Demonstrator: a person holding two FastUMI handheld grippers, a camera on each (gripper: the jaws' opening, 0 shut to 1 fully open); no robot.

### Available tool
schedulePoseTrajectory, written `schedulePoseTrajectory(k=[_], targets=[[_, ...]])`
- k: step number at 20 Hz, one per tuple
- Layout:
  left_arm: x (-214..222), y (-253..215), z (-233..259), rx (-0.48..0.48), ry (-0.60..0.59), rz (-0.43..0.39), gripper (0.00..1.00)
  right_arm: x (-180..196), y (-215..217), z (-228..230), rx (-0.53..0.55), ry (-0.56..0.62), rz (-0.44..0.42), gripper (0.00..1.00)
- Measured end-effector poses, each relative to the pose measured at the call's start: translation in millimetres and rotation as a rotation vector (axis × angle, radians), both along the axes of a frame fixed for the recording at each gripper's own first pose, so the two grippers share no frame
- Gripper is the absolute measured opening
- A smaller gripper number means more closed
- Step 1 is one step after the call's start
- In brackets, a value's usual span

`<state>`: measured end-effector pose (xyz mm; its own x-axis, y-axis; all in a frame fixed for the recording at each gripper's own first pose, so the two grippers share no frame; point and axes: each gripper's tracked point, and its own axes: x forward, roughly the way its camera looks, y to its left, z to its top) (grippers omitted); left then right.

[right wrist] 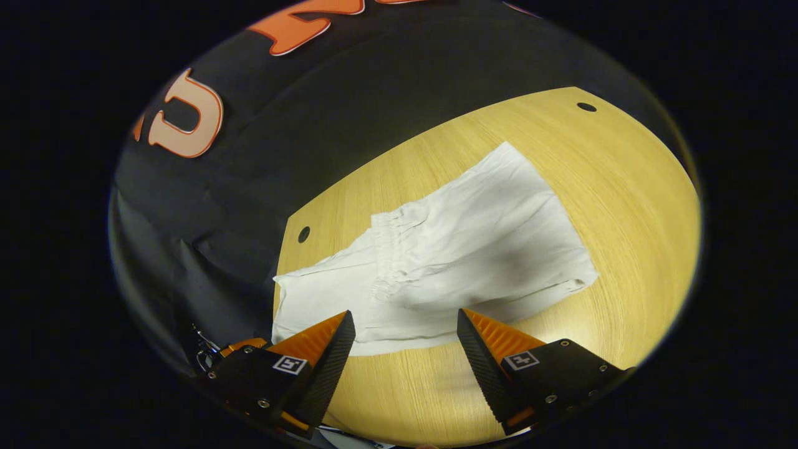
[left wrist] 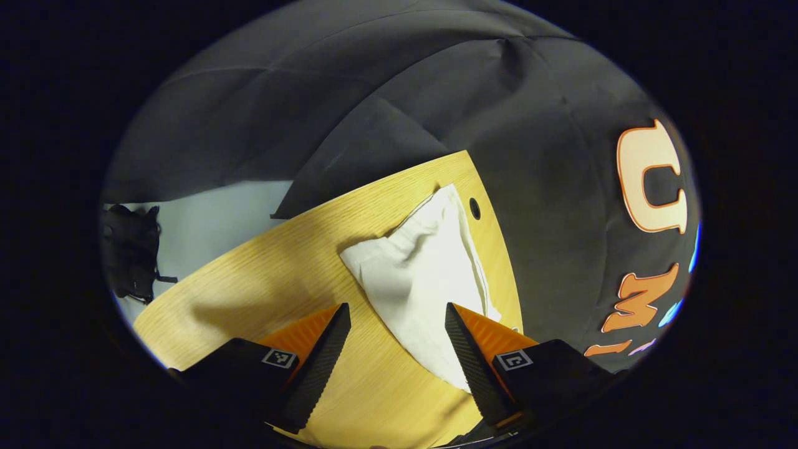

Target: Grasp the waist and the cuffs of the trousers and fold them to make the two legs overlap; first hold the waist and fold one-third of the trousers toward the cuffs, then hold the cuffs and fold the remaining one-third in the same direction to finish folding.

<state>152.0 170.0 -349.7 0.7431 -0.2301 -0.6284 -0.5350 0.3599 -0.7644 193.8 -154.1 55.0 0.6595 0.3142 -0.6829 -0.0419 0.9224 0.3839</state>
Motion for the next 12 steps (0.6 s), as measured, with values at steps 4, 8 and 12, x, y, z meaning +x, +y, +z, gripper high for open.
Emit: schedulePoseTrajectory(k=[4,8,12], targets=[[12.7,-8.7,-9.4,-0.01,0.017,-0.018,1.0,-3.8,-21.1,10.8,0.027,-0.023,-0.047,0.98],[31.7,-16.6,-9.6,-0.011,0.003,-0.04,1.0,-3.3,-34.2,16.9,0.036,-0.033,-0.077,0.98],[56.1,-19.0,-11.9,0.007,-0.015,-0.054,0.97,-3.1,-46.6,20.0,0.055,-0.033,-0.102,0.98]])
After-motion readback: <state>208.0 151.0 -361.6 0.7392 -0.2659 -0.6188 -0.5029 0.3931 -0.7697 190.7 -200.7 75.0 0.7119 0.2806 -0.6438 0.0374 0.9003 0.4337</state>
